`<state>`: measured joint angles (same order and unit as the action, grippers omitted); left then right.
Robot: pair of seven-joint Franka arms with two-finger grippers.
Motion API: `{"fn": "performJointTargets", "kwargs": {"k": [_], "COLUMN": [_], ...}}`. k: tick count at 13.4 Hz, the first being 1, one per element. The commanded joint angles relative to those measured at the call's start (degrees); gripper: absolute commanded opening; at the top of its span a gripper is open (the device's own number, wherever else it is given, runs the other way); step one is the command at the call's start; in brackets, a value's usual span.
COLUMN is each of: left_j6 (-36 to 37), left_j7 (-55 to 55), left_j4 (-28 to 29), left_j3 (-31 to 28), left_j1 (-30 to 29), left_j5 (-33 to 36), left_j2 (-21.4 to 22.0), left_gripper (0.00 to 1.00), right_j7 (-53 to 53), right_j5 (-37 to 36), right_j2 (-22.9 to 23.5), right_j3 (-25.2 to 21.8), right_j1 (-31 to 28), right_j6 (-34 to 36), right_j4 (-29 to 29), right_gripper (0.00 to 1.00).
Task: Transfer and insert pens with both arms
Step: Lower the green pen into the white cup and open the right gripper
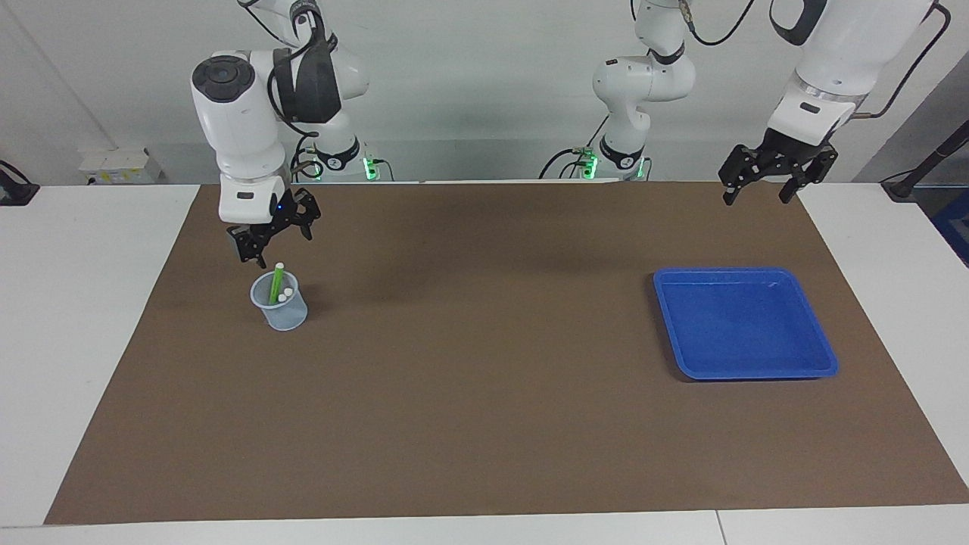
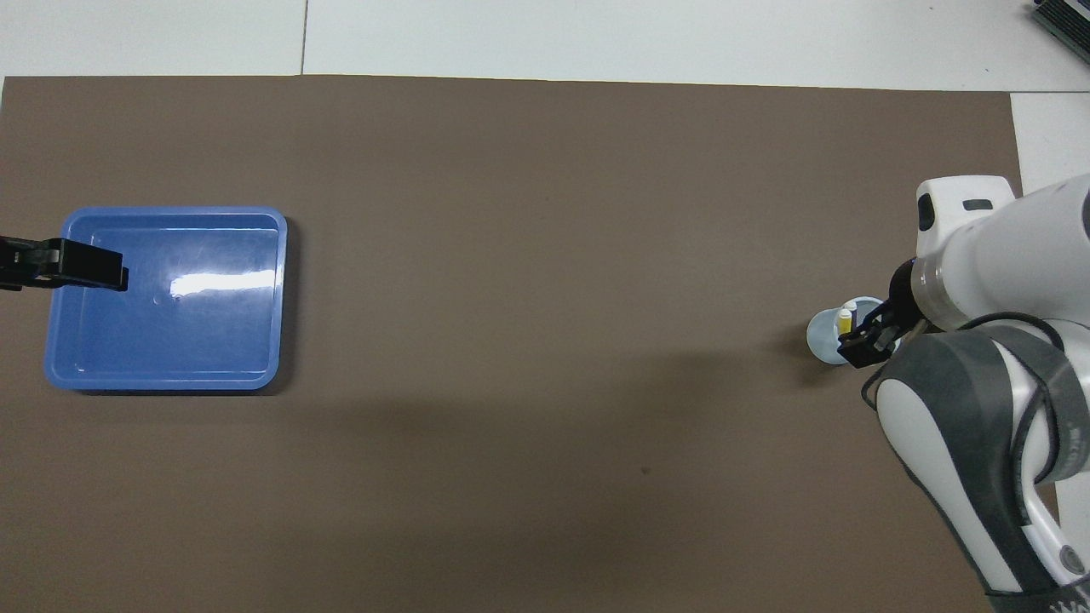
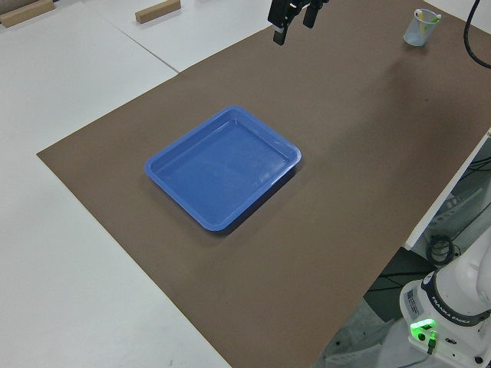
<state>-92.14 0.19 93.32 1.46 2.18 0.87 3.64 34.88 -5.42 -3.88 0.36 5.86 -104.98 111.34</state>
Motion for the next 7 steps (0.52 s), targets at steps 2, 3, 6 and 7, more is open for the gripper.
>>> {"fn": "performJointTargets", "kwargs": {"k": [2,3,6,7], "left_j6": [3.9,4.7,4.9,4.8], "left_j7": [0.5,0.6,0.6,0.6], "left_j4": [-4.0,-4.6,-4.3,-4.3], "left_j3": [-1.8,-1.8,-1.8,-1.8], "left_j1": [2.0,2.0,2.2,2.2], "left_j5": [0.5,0.5,0.5,0.5], "left_j2": [-1.6,-1.8,-1.8,-1.8], "left_gripper": [1.00,1.00,1.00,1.00], "right_j7": [-14.2,-16.1,-15.8,-16.3], "right_j5": [3.7,3.7,3.7,3.6], "right_j2": [-1.4,-1.7,-2.1,-2.1], "right_j3": [0.5,0.3,0.4,0.9], "right_j1": [-1.1,-1.6,-3.4,-4.3], "right_j6": [8.4,8.6,7.8,7.8], "right_j4": [-1.0,-0.5,-0.4,-1.5], "right_gripper": [1.00,1.00,1.00,1.00]}}
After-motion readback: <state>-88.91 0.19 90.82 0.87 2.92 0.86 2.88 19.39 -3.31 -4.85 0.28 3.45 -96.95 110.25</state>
